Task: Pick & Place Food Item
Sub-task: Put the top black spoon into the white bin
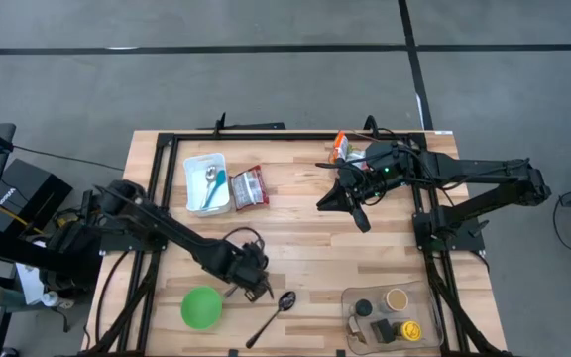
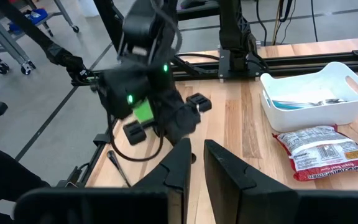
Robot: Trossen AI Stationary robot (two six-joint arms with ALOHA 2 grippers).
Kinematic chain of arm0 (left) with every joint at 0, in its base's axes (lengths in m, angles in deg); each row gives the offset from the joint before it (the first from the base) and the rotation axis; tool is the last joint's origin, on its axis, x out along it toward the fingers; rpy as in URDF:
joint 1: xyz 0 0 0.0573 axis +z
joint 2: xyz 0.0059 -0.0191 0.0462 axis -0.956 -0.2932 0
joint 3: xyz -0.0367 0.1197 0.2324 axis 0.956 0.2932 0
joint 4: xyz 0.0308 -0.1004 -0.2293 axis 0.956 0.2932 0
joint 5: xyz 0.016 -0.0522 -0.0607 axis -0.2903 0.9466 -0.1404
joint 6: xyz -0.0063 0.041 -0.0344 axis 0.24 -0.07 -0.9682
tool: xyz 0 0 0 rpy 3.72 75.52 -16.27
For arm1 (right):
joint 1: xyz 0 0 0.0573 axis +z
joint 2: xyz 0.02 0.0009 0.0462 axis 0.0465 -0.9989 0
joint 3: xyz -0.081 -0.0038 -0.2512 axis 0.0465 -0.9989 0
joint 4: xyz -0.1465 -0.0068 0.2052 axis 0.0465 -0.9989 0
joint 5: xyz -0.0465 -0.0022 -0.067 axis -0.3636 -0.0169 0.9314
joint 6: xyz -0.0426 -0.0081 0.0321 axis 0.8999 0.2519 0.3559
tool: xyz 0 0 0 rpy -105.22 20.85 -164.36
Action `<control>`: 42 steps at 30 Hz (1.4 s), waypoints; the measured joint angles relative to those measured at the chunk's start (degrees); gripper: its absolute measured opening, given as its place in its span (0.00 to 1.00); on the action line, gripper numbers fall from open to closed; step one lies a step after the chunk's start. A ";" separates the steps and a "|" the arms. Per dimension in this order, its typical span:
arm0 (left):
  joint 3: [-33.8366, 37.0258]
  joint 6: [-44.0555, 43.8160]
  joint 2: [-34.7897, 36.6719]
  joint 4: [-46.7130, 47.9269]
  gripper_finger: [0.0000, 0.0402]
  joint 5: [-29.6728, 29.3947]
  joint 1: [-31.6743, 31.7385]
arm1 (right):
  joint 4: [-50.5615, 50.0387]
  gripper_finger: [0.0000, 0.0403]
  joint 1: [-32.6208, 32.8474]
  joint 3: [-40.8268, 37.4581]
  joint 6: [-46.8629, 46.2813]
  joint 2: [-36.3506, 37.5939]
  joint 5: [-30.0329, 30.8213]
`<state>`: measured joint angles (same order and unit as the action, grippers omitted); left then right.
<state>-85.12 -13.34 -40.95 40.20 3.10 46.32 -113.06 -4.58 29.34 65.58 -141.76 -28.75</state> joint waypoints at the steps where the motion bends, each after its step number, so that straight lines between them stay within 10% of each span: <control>1: 0.00 -0.05 1.17 0.02 0.01 -0.86 0.00 | 0.01 0.10 0.00 0.00 0.01 0.00 0.00; 24: -0.04 1.50 25.95 3.31 0.01 -27.29 2.38 | 0.00 0.10 0.00 0.00 0.00 0.00 0.00; 42: -0.07 9.97 39.88 24.85 0.01 -28.14 25.95 | 0.01 0.10 0.00 0.00 -0.02 0.00 0.00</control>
<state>-85.18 -3.37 -1.07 65.06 -25.04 72.27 -113.05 -4.58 29.34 65.56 -141.76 -28.75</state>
